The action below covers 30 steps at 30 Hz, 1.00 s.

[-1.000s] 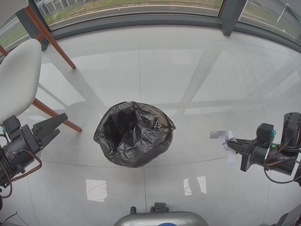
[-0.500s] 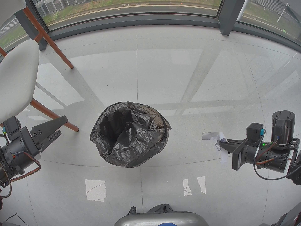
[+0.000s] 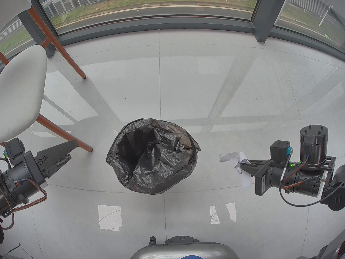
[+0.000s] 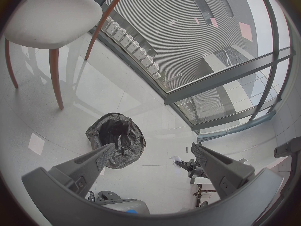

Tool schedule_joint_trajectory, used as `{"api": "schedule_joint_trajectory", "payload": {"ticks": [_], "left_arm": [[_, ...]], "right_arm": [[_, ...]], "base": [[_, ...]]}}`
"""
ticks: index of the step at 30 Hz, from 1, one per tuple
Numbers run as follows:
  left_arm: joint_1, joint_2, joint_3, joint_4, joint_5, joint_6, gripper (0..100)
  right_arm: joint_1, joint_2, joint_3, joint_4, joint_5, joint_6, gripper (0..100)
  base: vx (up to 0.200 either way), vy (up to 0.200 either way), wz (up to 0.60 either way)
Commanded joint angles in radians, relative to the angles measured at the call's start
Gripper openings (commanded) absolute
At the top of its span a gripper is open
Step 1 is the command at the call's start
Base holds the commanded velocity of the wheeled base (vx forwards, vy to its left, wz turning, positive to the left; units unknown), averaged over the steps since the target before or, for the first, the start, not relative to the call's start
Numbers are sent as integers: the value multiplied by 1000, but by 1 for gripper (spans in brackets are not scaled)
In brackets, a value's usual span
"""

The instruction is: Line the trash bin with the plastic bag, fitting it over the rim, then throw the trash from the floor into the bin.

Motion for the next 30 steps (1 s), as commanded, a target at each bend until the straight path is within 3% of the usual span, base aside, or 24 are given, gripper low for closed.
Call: {"api": "schedule_joint_trajectory", "payload": {"ticks": [1, 20, 25, 30], "left_arm": [[2, 0, -1, -1, -6, -1, 100], [15, 2, 0, -1, -34, -3, 100], [15, 4, -1, -1, -22, 3, 100], [15, 2, 0, -1, -20, 5, 100]], "right_arm": [[9, 23, -14, 0, 3, 0, 0], [19, 109, -98, 0, -2, -2, 0], [6, 156, -146, -2, 4, -25, 0], [-14, 233, -192, -96, 6, -33, 0]], "base": [[0, 200, 0], [0, 200, 0], [0, 0, 0], [0, 0, 0]]}}
